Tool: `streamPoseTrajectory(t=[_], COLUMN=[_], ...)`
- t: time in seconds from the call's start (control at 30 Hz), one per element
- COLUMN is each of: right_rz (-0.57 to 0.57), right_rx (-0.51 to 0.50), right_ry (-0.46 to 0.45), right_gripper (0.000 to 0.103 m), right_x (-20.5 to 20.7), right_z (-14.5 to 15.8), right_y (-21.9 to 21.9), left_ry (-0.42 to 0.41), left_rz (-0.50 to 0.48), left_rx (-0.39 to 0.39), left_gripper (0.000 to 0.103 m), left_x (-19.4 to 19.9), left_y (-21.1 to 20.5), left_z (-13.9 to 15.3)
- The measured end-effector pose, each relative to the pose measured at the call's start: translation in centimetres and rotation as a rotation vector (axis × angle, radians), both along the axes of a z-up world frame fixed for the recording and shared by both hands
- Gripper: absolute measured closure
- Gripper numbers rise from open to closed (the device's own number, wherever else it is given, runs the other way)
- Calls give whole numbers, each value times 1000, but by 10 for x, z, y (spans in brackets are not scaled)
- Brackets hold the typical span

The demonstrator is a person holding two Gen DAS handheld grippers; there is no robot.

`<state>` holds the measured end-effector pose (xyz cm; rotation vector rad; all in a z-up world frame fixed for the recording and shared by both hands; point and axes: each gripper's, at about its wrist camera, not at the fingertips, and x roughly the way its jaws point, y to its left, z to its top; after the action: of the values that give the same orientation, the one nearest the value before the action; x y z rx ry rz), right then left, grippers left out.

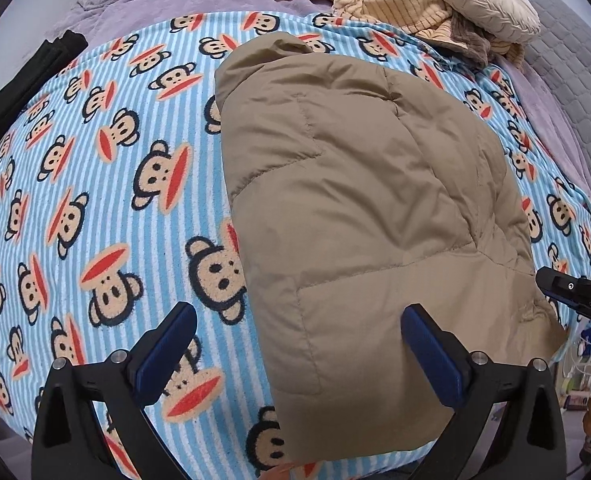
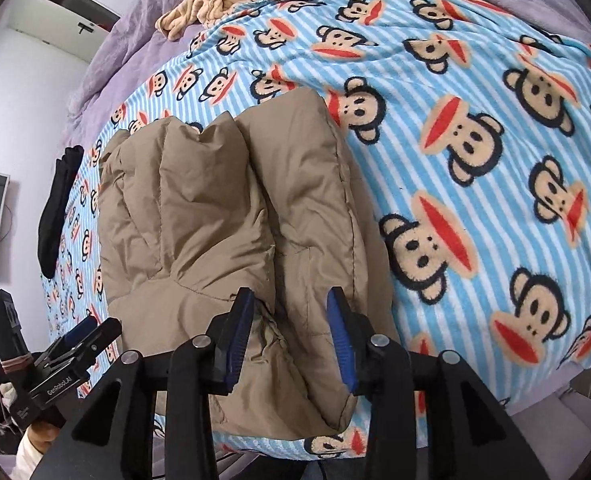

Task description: Fold large clothes

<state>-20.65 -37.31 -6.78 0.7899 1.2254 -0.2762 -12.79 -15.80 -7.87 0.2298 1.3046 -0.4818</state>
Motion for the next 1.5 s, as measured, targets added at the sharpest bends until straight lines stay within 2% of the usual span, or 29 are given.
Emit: streamPoseTrajectory(t=[0.03, 0.17, 0.3, 0.47, 0.57, 0.73, 1.03, 1.3, 1.5], right_rz=[-3, -13, -19, -42, -42, -24, 60, 91, 59], right_rx=[-4, -25, -47, -63, -64, -51, -1, 44, 160], right_ry=[-2, -7, -24, -22, -22, -5, 25, 52, 28], right_gripper=[60, 48, 23, 22, 14, 14, 13, 13, 13], right_x=[-1, -5, -11, -21, -24, -20, 9, 29, 33], right_z=[1, 7, 14, 16, 17, 13, -2, -24, -53], right_y=[2, 11, 20, 29, 32, 30, -4, -38, -59], left_ry=[-2, 2, 6, 7, 12, 20, 47, 105, 171], left_rz=[-1, 6, -5, -23, -22, -6, 71, 112, 111], left_rx=[3, -8, -7, -13, -13, -12, -8, -72, -139], left_gripper=[0, 0, 0, 0, 0, 0, 0, 0, 0], left_x=[-1, -4, -4, -7, -7, -2, 19, 38, 49], left_y=[2, 12, 18, 25, 28, 28, 16, 8, 2], left_z=[1, 3, 0, 0, -1, -3, -7, -19, -32])
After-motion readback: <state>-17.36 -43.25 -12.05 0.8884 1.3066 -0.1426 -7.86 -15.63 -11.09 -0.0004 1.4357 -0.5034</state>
